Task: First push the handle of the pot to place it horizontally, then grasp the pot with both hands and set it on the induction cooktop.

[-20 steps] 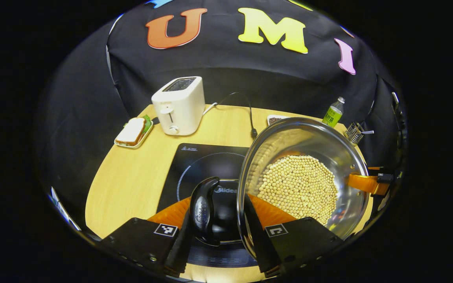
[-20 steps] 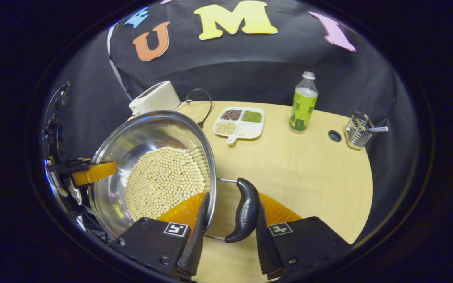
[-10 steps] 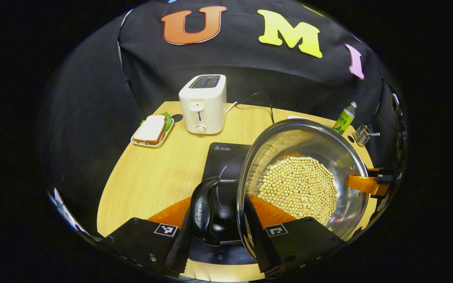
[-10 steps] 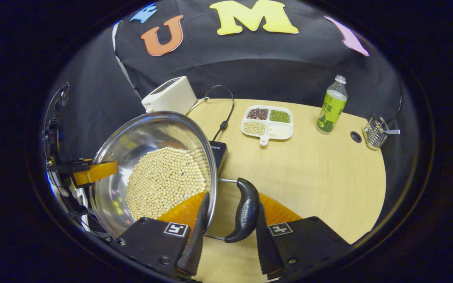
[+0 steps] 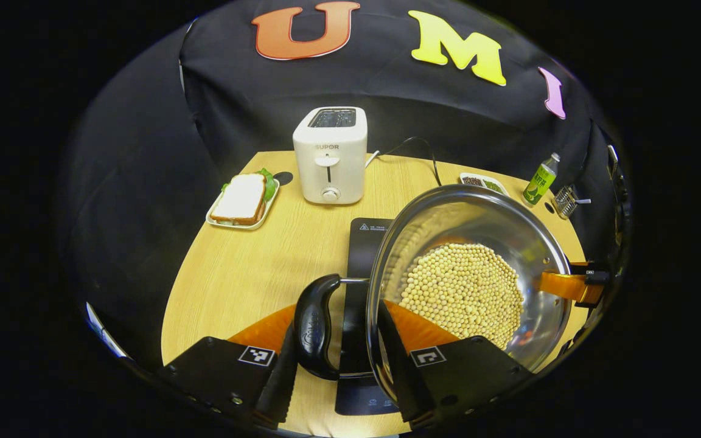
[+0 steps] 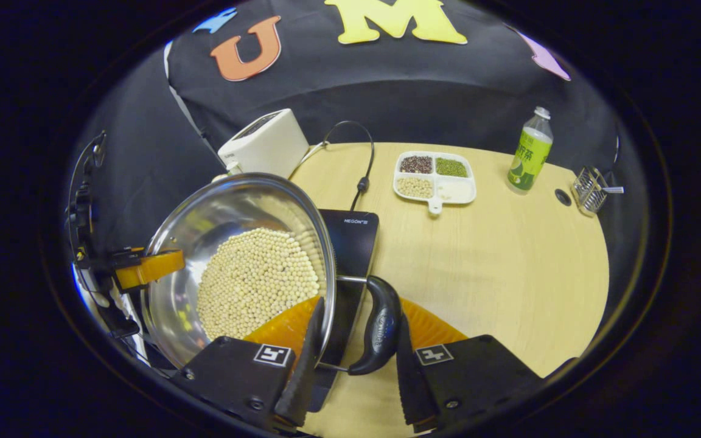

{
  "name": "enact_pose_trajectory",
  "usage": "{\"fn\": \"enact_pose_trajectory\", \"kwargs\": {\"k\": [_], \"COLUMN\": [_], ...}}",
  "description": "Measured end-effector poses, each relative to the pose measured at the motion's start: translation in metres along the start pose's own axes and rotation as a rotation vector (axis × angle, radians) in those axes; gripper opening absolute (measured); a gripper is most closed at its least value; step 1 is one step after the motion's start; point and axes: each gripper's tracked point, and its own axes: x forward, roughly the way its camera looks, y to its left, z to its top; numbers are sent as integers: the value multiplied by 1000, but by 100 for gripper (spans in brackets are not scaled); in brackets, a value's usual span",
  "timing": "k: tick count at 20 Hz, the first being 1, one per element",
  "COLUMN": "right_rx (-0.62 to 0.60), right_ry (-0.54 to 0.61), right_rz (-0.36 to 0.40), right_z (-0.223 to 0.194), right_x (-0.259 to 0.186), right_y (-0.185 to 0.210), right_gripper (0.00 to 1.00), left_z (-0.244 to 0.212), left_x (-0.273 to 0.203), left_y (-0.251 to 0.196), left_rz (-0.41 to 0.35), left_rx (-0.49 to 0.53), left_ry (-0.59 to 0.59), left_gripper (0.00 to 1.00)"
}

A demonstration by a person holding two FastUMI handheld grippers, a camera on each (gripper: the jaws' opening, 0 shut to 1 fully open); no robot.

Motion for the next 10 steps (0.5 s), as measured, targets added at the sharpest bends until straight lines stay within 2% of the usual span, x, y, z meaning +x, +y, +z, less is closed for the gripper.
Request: {"fn": "enact_pose_trajectory", "kwargs": {"k": [10], "right_rx": [49], "right_ry": [35], "right_rz": [-37], "right_z": [-8], "right_x": [20], "right_y": [7], "right_gripper": [58], "left_z": [1], "left_x": [26], "left_y": [9], "left_rz": [-36], "left_rx": [22], "left_ry": [33], "left_gripper": [65]}}
